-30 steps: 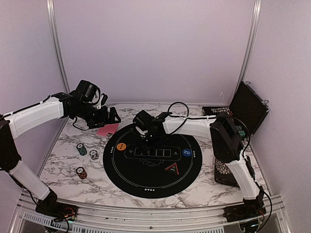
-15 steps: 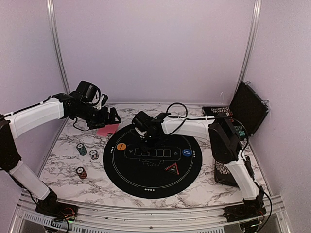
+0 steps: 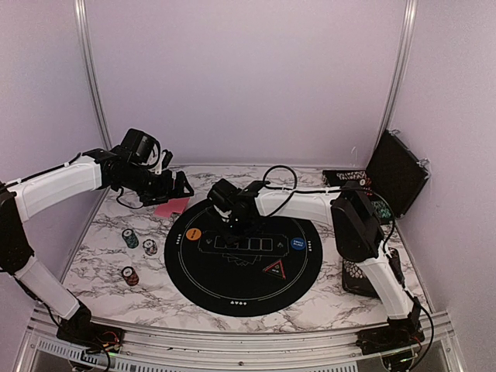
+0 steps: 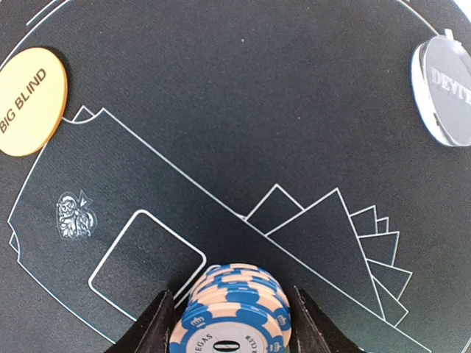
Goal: Distribute texas hold em gaming equipment
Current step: Move the pile of poker chips to the small blind area.
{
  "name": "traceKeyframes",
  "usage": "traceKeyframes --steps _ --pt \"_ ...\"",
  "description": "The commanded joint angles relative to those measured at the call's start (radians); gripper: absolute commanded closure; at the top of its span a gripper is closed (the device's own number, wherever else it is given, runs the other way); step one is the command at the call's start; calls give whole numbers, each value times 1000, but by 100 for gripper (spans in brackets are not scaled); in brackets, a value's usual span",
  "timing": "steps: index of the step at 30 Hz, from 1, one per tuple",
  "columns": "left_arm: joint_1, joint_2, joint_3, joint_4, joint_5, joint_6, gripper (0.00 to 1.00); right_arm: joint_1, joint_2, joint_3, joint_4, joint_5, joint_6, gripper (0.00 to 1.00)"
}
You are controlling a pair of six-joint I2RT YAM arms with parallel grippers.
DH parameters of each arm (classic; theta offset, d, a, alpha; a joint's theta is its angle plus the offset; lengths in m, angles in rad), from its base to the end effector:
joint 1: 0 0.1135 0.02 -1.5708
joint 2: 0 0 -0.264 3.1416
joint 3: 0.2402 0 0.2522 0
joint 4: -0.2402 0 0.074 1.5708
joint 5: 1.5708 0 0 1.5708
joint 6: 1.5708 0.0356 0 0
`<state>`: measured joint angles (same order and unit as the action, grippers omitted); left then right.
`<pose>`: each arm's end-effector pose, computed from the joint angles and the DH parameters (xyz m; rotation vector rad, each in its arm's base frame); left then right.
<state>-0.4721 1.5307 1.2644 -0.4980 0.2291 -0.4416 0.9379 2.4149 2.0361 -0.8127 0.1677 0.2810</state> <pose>0.2991 -0.1618 0.2955 0.1558 2.4193 -0.7057 0.3050 0.4057 0.1527 -0.8401 2.6020 0.1120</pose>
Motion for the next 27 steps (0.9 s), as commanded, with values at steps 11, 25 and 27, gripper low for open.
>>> traceKeyframes --steps 11,25,27 --pt "6 -1 -5 24 22 4 2 9 17 24 -48 16 16 55" --pt "6 4 -5 29 30 1 2 -1 6 -19 -42 43 25 59" --pt "6 4 -7 29 30 -1 2 -1 3 -23 -43 48 25 59"
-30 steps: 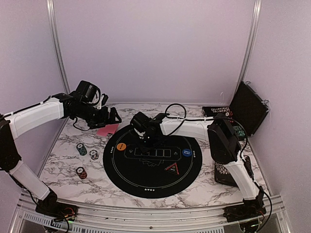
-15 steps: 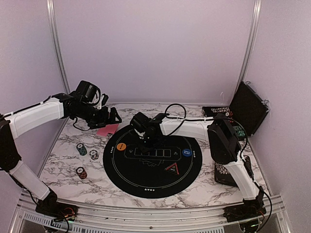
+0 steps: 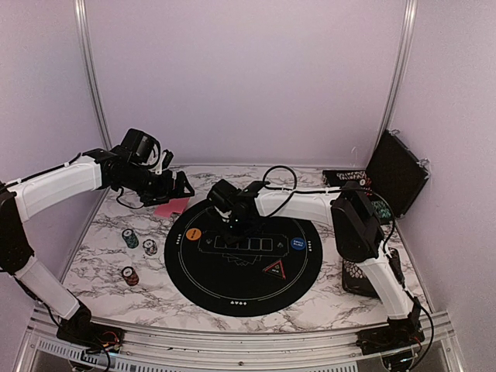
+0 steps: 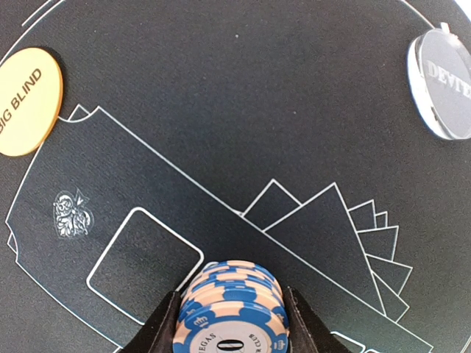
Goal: Distribute texas hold em gaming equipment
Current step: Move the pile of poker chips to the small blind area.
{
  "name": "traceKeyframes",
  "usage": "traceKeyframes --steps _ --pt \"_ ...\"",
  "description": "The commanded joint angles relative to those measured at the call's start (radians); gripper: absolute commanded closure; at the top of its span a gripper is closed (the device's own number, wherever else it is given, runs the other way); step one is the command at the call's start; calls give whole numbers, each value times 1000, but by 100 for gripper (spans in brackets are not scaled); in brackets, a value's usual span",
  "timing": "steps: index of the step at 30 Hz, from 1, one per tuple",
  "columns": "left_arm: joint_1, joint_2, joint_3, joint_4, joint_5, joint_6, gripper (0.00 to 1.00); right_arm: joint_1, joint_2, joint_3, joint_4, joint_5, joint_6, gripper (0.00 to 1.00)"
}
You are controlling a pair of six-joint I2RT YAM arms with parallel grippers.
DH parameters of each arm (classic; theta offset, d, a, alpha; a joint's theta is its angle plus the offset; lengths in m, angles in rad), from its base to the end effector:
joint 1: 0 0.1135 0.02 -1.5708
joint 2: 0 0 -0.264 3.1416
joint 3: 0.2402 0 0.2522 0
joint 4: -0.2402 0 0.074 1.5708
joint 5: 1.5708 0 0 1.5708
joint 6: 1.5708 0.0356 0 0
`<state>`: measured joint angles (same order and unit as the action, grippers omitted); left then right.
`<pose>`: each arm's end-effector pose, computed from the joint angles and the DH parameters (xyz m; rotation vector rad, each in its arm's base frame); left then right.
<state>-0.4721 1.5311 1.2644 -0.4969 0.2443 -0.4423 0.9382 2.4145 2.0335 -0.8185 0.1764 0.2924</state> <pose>0.2989 -0.1623 0.2955 0.1631 2.4205 -0.7236 0.3045 0.4048 0.1520 -0.8252 2.6095 0.0990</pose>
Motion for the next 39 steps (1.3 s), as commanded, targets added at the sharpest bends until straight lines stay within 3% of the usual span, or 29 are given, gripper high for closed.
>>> traceKeyframes --steps 1,39 --pt "7 4 -8 29 15 0 2 -2 2 -21 -39 42 13 59" --pt "6 23 -2 34 23 -1 2 -56 -30 -102 -78 146 36 59"
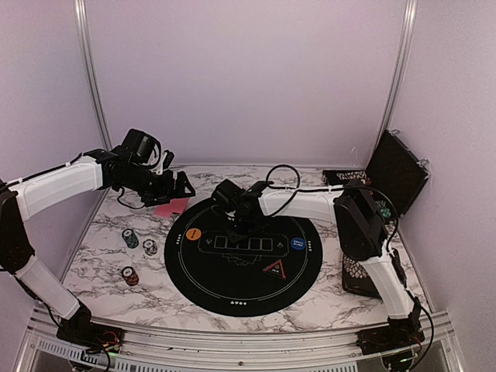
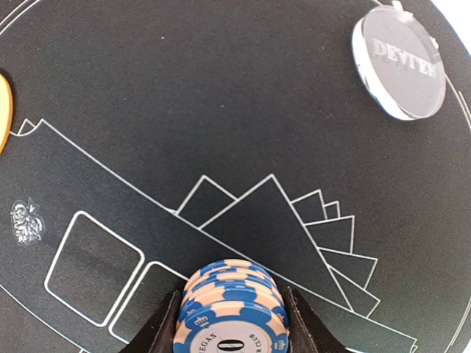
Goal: Distribute texas hold em gaming equipment
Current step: Move the pile of poker chips to the small blind area.
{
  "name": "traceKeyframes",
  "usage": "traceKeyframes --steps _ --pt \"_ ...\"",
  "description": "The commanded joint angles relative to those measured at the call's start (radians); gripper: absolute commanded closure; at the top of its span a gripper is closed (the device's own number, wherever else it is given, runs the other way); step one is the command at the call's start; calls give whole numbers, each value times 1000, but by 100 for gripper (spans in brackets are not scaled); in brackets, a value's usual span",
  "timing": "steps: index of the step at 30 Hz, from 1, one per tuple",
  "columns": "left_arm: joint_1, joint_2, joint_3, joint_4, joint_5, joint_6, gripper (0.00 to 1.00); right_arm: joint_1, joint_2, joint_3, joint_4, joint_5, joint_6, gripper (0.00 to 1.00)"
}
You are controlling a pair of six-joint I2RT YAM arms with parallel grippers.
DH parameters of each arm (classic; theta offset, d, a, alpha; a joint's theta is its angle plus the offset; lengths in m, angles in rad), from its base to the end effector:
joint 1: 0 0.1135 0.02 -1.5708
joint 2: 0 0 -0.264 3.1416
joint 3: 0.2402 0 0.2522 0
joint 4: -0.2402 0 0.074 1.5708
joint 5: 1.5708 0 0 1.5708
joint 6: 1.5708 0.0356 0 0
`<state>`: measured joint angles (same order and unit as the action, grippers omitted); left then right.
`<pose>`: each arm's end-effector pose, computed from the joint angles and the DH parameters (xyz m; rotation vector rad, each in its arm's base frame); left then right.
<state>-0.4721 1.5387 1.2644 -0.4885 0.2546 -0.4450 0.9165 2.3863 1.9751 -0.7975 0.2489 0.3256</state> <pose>0.3005 -0.1635 0.2938 0.1655 2.4215 -0.7368 0.3108 0.3907 0.1501 -0.7283 2.6055 0.0129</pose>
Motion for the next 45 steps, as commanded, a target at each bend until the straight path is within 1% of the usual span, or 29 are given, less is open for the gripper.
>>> traceKeyframes --steps 1,24,45 --pt "6 16 -2 26 15 2 2 -36 -2 -46 -99 76 3 59" --pt "6 36 4 26 24 -1 2 -110 -91 -234 -16 53 7 59" --pt "6 54 10 24 36 -5 2 -196 -141 -363 12 103 33 59"
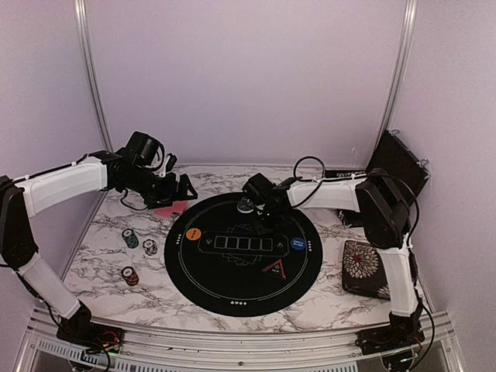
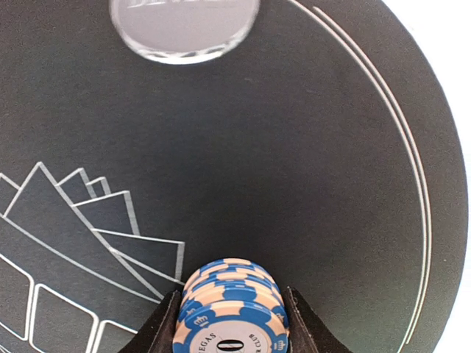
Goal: Distribute texas hold em gaming equipment
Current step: Move the pile of poker chips to the small blind area.
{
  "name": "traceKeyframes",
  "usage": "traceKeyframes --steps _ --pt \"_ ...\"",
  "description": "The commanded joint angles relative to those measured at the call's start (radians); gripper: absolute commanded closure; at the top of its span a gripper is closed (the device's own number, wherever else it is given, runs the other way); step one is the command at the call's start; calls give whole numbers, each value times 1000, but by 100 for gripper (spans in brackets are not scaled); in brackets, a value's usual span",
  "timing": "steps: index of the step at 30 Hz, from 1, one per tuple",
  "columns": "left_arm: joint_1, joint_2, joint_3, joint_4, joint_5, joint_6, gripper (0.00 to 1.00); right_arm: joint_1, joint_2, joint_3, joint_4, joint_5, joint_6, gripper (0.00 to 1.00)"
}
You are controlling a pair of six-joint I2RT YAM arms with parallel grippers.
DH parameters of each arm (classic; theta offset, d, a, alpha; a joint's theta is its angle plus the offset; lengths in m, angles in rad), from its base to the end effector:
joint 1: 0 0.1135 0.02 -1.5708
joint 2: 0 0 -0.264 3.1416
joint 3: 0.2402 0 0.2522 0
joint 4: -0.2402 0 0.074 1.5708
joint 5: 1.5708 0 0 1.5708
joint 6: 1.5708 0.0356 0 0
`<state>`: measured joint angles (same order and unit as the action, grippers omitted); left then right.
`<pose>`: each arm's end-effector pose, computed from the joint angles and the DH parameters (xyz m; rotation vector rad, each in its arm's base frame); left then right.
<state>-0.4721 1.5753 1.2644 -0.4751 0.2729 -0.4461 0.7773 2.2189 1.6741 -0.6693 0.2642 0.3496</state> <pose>0.3067 -0.1674 0.2831 0.1710 2.4476 -0.7508 0.3328 0.3145 0.1468 -0.5100 2.6533 -0.0434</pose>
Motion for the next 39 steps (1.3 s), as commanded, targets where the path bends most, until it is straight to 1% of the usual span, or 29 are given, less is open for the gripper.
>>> traceKeyframes --steps 1,29,39 --pt "6 17 11 11 17 -3 2 -63 22 -69 -115 88 12 59" --pt "4 45 26 12 34 -7 2 -197 -117 -321 -41 102 26 58" --pt "-3 58 37 11 33 -9 2 -222 -161 -387 -21 99 26 58"
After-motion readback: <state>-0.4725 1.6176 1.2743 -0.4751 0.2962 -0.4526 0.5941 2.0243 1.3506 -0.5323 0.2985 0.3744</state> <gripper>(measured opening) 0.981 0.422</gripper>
